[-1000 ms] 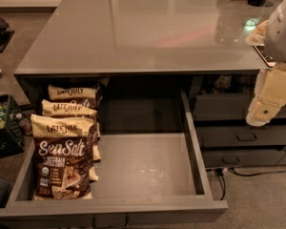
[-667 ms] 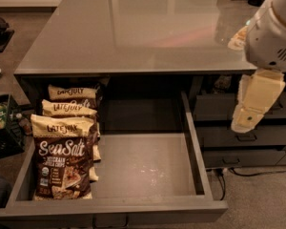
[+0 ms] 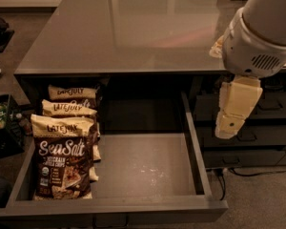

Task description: Pick brown chip bag from top drawer and place on counter

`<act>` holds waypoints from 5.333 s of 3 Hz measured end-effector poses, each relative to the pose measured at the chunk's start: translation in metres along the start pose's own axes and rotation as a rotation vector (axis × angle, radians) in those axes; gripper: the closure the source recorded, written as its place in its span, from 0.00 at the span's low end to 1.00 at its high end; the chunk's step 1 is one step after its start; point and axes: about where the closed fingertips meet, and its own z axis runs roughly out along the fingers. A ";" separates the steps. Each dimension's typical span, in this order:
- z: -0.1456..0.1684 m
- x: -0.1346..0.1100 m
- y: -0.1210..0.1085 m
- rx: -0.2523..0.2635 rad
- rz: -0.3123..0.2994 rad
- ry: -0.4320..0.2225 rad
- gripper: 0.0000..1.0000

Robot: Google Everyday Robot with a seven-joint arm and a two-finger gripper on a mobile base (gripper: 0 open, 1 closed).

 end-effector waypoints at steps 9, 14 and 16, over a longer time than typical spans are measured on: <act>0.207 -0.260 0.039 -0.239 -0.164 -0.223 0.00; 0.278 -0.301 0.019 -0.240 -0.023 -0.298 0.18; 0.279 -0.301 0.020 -0.240 -0.023 -0.298 0.64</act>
Offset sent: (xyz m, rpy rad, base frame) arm 0.0552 0.1521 -0.0892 0.0393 0.1053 0.1524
